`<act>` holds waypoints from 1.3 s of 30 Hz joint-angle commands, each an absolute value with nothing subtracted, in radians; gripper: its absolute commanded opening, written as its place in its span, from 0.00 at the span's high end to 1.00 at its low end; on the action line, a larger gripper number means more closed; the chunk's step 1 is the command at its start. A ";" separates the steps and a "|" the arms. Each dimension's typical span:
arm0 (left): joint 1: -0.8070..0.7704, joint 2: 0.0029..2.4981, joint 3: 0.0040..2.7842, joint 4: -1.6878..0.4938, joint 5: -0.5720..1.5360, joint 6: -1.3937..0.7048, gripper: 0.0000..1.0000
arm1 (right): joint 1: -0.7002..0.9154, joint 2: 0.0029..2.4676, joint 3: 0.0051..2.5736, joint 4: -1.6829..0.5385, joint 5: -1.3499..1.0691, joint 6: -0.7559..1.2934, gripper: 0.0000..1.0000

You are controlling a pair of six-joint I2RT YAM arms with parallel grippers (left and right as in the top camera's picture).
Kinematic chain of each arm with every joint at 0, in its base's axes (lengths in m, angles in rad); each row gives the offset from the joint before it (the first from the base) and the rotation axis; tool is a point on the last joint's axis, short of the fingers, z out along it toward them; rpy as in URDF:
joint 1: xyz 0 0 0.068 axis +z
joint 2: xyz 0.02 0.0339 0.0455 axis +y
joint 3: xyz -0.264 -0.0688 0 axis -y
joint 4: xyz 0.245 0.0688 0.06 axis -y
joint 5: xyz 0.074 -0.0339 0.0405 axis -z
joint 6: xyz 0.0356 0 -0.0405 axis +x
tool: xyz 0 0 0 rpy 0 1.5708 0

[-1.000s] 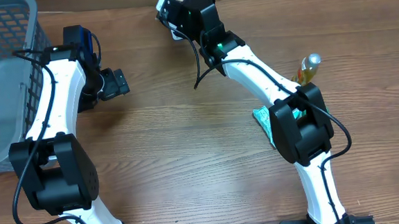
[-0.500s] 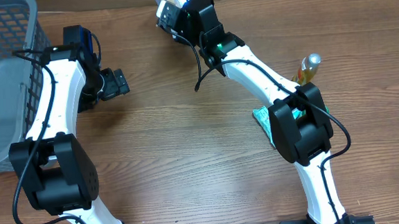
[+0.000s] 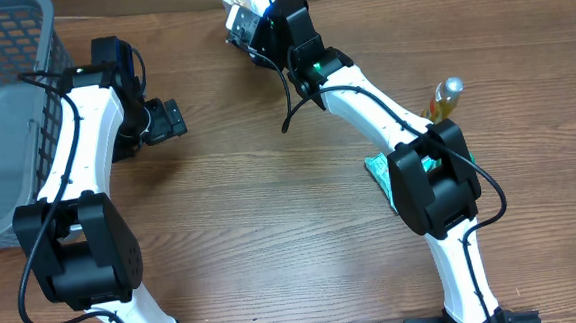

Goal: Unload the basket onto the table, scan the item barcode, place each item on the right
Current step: 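Hold the PanTree bag in front of the white barcode scanner, then bring the bag back down and lower it onto the table centre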

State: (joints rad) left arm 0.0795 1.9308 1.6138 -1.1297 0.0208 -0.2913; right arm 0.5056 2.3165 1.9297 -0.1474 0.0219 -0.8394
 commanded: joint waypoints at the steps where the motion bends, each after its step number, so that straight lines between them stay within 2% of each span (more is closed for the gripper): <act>1: 0.085 1.921 1.631 -1.128 0.011 -0.292 0.00 | 0.509 2.318 1.937 -0.165 -0.006 -0.839 0.96; 14: 0.085 1.921 1.631 -1.125 0.011 -0.292 0.00 | 0.509 2.318 1.937 -0.178 -0.010 -0.838 0.96; 19: 0.085 1.921 1.631 -1.125 0.011 -0.292 0.01 | 0.509 2.259 1.938 -0.097 0.042 -0.640 0.96; 23: 0.085 1.921 1.631 -1.125 0.011 -0.292 0.00 | 0.509 2.134 1.938 -0.142 0.013 -0.490 0.96; 28: 0.085 1.921 1.631 -1.125 0.011 -0.292 0.01 | 0.508 1.976 1.938 -0.373 -0.011 -0.282 0.96; 31: 0.085 1.921 1.631 -1.125 0.011 -0.292 0.01 | 0.499 1.899 1.938 -0.602 -0.091 -0.187 0.96; 39: 0.085 1.921 1.631 -1.125 0.011 -0.292 0.00 | 0.482 1.884 1.930 -1.161 -0.387 -0.108 0.96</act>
State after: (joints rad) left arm 0.0795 1.9308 1.6138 -1.1271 0.0208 -0.2913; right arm 0.4881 1.8473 1.9423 -1.0771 -0.2291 -0.1646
